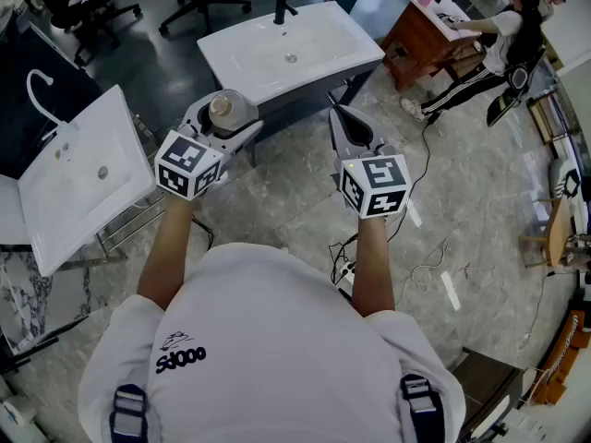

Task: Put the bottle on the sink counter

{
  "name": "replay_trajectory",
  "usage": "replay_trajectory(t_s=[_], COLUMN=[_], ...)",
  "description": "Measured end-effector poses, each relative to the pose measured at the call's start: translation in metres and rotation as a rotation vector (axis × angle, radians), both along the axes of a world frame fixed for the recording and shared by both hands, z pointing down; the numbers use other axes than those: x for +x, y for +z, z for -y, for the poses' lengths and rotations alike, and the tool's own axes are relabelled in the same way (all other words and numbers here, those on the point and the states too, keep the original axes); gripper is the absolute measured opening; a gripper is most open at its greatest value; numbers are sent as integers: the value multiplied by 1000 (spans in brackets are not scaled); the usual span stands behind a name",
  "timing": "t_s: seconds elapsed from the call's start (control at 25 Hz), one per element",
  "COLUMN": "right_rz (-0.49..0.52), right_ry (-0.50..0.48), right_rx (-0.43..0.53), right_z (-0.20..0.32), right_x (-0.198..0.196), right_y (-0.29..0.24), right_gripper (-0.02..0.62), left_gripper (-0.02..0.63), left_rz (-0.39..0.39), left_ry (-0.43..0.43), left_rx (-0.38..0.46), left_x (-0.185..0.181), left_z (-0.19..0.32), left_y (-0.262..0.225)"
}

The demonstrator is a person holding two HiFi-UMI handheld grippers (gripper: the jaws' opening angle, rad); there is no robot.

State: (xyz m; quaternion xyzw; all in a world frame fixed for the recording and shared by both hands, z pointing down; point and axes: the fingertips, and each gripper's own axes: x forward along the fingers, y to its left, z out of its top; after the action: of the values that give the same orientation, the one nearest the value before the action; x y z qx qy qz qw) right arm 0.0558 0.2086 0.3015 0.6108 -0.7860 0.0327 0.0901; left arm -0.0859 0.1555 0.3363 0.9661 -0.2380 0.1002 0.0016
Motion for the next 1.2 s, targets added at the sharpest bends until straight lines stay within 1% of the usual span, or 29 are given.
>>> replay_trajectory(t_s=[0.2, 0.32, 0.44, 0.56, 0.72, 0.88, 1.08, 1.2], right_rz=[-7, 34, 83, 106, 112, 143, 154, 151], right_ry=[-14, -25, -41, -57, -77, -94, -123, -123], right_rx=[13, 26, 16, 8, -7, 13, 8, 12], right_z=[-1, -2, -3, -4, -5, -10, -8, 0], right_x=[6, 10, 12, 15, 25, 38, 41, 44], right_y=[0, 0, 4, 8, 12, 13, 17, 15], right_gripper=[9, 11, 11, 11, 9, 9, 8, 9], left_gripper=[344, 344, 344, 344, 344, 344, 344, 344], left_rz=[-13, -16, -16, -22, -27, -23, -20, -32], left_ry=[-6, -14, -22, -31, -48, -72, -99, -113], left_rx=[2, -1, -2, -9, -12, -11, -23, -21], left_x=[5, 6, 9, 13, 21, 27, 28, 29], left_z=[-1, -2, -4, -8, -13, -21, -22, -14], left_y=[0, 2, 3, 5, 5, 8, 14, 13])
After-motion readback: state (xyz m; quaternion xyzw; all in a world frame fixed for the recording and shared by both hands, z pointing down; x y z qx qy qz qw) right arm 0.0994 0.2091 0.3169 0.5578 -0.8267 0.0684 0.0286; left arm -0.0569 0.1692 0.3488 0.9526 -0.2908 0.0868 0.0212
